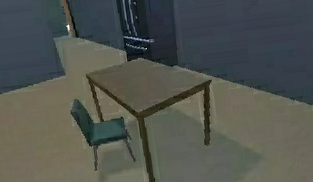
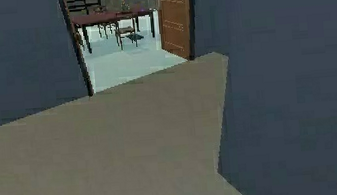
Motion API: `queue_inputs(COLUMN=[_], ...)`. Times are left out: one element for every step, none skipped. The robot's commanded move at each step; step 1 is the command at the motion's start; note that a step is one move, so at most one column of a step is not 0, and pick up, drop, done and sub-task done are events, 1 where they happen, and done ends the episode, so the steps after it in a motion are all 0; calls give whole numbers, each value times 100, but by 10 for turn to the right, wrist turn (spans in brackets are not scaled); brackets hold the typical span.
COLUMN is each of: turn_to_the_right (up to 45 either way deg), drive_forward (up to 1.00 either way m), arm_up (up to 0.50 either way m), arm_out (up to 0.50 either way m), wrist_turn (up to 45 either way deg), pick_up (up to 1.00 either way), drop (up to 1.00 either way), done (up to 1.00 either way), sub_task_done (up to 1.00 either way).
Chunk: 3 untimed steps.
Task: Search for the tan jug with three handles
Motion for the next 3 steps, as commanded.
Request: queue_inputs(turn_to_the_right=[300,0,-450], drive_forward=[0,10,0], arm_up=[0,0,0], arm_out=[0,0,0], wrist_turn=[0,0,0], pick_up=[0,0,0], drop=[0,0,0], done=[0,0,0], sub_task_done=[0,0,0])
